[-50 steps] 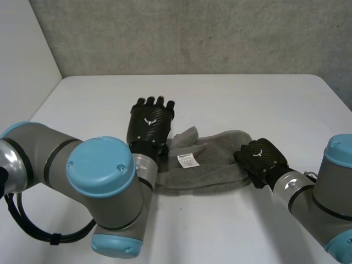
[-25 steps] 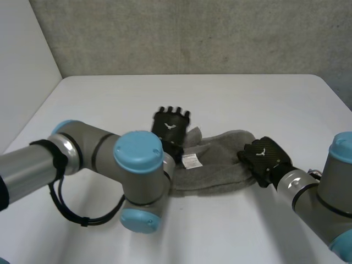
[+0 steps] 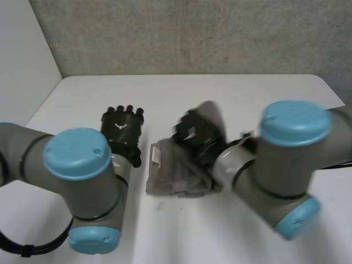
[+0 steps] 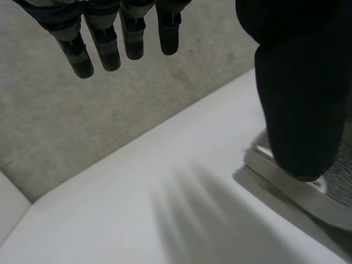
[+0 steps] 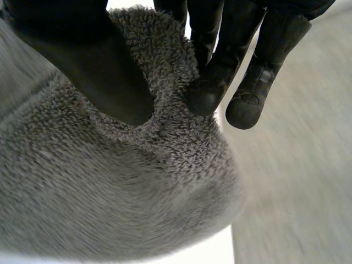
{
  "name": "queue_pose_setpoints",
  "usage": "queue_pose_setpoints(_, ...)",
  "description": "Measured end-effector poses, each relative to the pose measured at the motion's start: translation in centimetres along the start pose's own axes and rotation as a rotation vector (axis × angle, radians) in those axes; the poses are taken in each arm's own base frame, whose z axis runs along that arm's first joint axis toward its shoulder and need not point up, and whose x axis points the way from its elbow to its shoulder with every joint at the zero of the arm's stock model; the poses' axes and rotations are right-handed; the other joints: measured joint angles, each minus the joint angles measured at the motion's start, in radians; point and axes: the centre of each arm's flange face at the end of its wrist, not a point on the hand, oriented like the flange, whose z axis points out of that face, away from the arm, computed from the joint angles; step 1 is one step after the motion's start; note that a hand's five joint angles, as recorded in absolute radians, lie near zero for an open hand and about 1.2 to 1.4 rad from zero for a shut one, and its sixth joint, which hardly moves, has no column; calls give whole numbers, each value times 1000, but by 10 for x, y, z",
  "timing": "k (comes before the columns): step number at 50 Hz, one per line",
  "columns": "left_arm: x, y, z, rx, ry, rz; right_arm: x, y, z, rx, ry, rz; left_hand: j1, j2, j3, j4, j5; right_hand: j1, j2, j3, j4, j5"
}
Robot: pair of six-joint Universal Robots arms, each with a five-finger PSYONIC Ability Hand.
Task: Fold the towel.
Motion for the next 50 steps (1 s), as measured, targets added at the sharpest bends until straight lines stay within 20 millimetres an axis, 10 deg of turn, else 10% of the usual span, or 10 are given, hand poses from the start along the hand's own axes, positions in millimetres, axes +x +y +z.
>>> queue_pose_setpoints(7, -27, -11, 2, 22, -67, -55, -54, -20, 9, 91, -196, -134, 0, -1, -3, -2, -1, -13, -15, -26, -26, -21)
queue_pose_setpoints(11, -40, -18, 4, 38, -99, -79, -59, -20, 15, 78, -207, -168, -2, -2, -3, -3, -2, -334, -327, -410, -412, -386)
queue_pose_setpoints(16, -44, -24, 6, 60, -100, -94, -34, -20, 20, 36, -92, -38, -5, -5, -5, -6, -4, -968, -963, -1053, -1052, -1046)
queue_pose_setpoints(31, 6, -52, -2, 167, 83, -193, 63, 47, -16, -121, 191, 933, -5, -5, -7, -6, -4, -1019, -985, -1094, -1083, -1063)
queue_pose_setpoints(50, 43, 46, 0, -153, 163, -75, 5, 98, 26, -306, 18, 1047, -5, -4, -6, -5, -4, -1020, -985, -1094, -1083, -1063)
